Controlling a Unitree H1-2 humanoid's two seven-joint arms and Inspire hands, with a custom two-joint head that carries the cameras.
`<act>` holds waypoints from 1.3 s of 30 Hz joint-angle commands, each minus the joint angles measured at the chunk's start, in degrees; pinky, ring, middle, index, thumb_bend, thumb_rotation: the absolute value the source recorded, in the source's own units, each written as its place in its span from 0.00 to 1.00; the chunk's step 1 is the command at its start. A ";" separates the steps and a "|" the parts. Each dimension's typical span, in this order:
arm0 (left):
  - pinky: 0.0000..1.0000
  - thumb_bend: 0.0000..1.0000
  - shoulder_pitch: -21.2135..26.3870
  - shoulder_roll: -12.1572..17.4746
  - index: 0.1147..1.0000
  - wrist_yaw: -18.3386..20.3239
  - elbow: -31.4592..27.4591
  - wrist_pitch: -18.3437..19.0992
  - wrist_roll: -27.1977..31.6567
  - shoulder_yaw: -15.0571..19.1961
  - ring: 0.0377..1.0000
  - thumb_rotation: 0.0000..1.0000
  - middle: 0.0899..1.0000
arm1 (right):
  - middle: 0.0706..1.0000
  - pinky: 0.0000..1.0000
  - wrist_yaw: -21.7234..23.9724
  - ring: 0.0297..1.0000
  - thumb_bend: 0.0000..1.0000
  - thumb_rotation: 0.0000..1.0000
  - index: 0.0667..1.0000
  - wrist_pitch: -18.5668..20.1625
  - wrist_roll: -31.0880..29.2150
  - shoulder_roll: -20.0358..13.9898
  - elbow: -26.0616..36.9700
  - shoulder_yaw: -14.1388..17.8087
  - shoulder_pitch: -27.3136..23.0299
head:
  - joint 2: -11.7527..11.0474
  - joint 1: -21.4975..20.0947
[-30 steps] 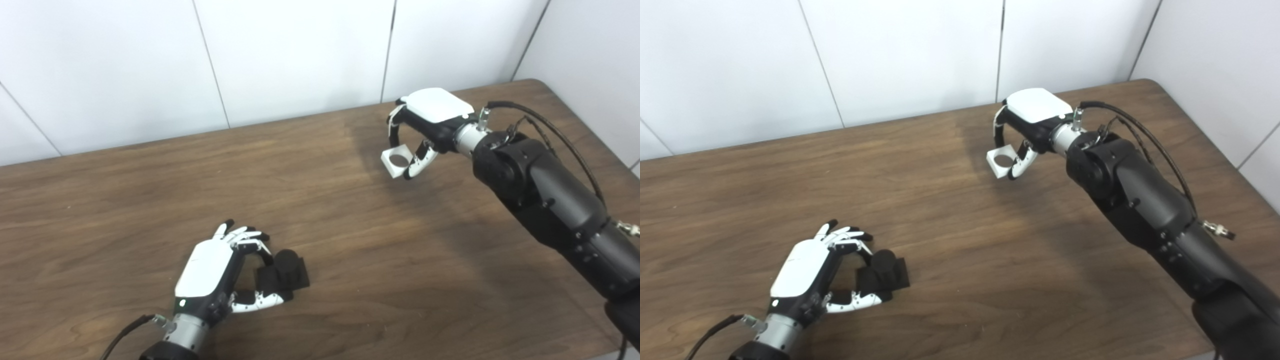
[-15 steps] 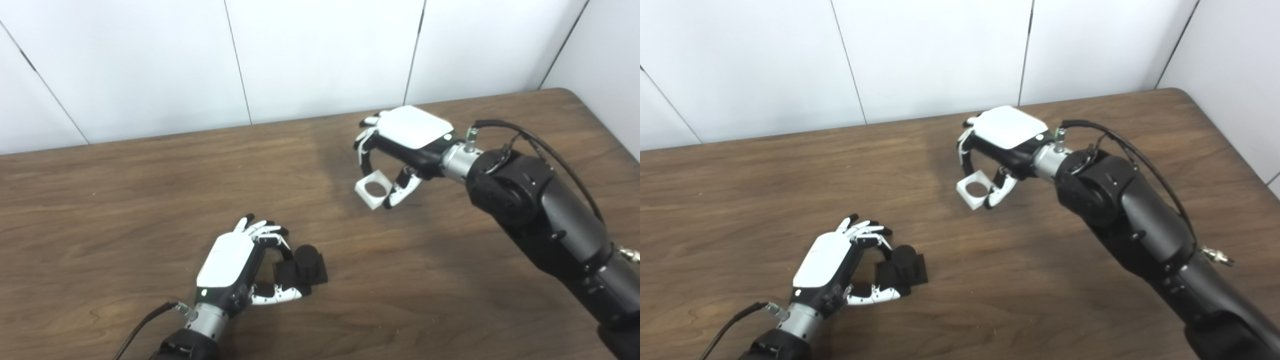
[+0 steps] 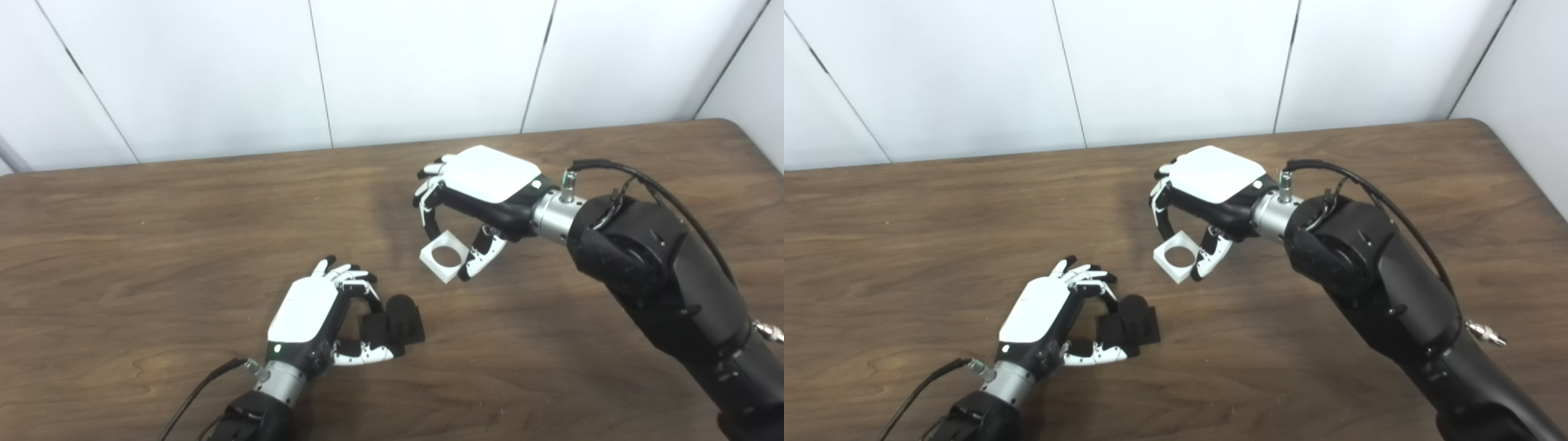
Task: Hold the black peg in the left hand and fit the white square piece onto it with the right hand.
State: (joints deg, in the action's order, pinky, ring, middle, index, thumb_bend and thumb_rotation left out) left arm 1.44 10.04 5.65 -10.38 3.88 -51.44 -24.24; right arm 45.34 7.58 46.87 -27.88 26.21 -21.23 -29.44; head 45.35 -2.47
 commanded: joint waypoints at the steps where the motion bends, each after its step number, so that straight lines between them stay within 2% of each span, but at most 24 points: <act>1: 1.00 0.52 -0.34 -0.13 0.42 2.43 2.20 0.89 -0.94 -1.65 0.86 0.05 0.76 | 0.76 0.94 0.97 0.91 0.53 0.14 0.45 -0.09 -0.32 0.19 2.64 0.80 -3.07 | 0.05 -0.02; 12: 1.00 0.52 0.22 -0.35 0.42 2.89 2.04 2.40 -1.10 -2.31 0.87 0.05 0.76 | 0.77 0.90 5.82 0.92 0.52 0.13 0.45 0.52 -2.27 1.82 5.23 1.28 -5.77 | 0.66 0.38; 22: 1.00 0.52 0.49 -0.17 0.42 2.51 2.13 2.61 -1.41 -2.71 0.87 0.06 0.76 | 0.76 0.85 10.01 0.93 0.53 0.13 0.45 1.31 -2.66 3.17 7.54 -0.01 -7.12 | 0.99 0.39; 29: 1.00 0.52 0.39 -0.21 0.42 2.16 2.22 2.54 -1.35 -2.78 0.86 0.06 0.76 | 0.75 0.84 10.78 0.92 0.52 0.13 0.45 0.77 -2.02 4.20 6.88 -1.37 -5.65 | 1.07 0.24; 39: 1.00 0.52 0.22 -0.30 0.42 2.21 1.92 2.72 -1.33 -2.74 0.86 0.06 0.76 | 0.77 0.92 9.41 0.92 0.52 0.13 0.45 -0.39 -0.80 5.47 4.79 -2.90 -3.77 | 1.19 0.24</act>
State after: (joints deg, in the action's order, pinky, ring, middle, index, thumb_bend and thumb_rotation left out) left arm 2.45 9.53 5.60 -9.98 5.92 -51.79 -25.59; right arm 56.40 8.26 45.57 -22.60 30.45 -24.62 -31.33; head 46.49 -2.20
